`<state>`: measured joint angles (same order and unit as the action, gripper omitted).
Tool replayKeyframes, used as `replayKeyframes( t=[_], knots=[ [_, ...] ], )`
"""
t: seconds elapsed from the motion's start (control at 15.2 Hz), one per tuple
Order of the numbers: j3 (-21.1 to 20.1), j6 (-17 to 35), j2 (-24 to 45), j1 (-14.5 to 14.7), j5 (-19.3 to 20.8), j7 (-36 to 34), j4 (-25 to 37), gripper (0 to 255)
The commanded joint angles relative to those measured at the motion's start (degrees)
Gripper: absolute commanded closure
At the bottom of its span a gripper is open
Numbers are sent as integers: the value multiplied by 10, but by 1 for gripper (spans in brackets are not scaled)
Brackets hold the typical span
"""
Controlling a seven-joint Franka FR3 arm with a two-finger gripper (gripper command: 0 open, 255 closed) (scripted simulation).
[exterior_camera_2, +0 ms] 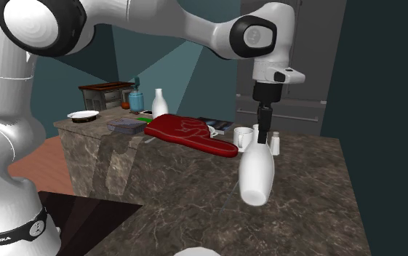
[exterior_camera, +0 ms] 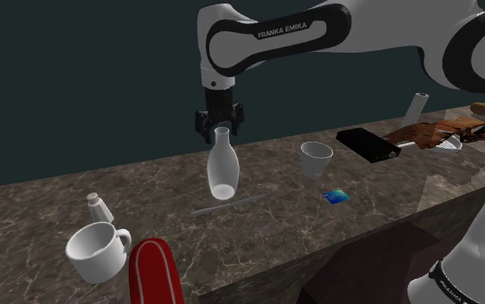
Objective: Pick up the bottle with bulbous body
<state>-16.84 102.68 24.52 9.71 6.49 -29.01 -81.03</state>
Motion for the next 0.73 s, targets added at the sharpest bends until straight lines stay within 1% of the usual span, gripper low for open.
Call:
replayKeyframes(
  t=[0.0, 0.59, 0.66],
  knots=[
    [0, 4, 1, 0, 0, -1, -3, 255],
    [0, 3, 1, 0, 0, -1, -2, 255],
    [0, -5, 0, 1, 0, 0, 5, 255]
  ],
)
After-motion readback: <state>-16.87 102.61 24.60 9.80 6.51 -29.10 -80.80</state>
